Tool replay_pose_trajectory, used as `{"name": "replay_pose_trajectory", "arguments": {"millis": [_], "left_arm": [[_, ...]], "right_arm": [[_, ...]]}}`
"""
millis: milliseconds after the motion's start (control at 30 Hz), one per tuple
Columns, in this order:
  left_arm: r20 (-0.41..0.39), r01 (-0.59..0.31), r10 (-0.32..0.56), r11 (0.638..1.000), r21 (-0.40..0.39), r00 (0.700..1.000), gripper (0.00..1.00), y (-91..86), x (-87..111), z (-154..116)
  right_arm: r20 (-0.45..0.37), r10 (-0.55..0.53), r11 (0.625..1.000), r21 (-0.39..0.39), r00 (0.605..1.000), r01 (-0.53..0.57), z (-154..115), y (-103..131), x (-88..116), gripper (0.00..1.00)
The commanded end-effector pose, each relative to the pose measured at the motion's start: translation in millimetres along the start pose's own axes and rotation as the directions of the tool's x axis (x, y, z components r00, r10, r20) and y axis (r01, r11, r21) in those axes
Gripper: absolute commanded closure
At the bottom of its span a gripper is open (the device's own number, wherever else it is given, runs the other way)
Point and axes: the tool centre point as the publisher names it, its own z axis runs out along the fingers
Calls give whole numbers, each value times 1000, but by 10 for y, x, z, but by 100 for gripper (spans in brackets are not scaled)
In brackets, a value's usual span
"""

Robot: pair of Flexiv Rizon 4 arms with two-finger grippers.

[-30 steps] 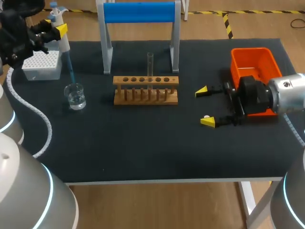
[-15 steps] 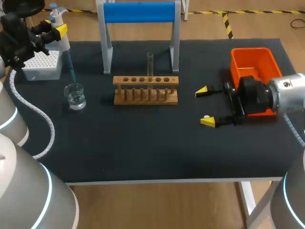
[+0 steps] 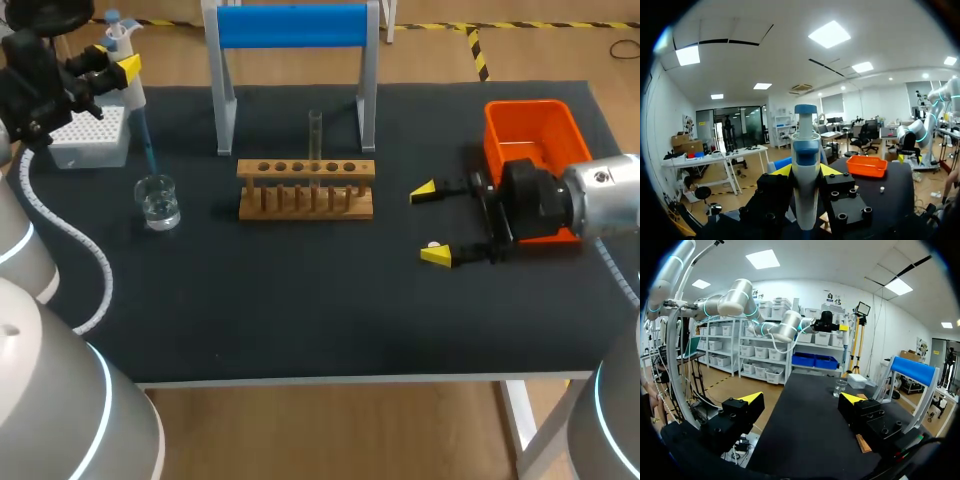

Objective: Invert the test tube, pick up the pipette, mount the tip to pipette, aspirate from beaker and dispense into the tube, eject the tip, return the pipette, and cap with the stopper.

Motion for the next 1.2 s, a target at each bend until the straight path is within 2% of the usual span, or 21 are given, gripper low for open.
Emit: {"name": "replay_pose_trajectory", "arguments": {"millis": [33,1200], "left_arm": [[1,0,0,1000,2,1000,100,1,1,0],[-4,8,-8,1000,4,1000,100,6,4,-2]], "right_arm": [[1,0,1000,1,1000,0,-10,8,10,0],[1,0,1000,1,1000,0,-10,8,10,0]]}}
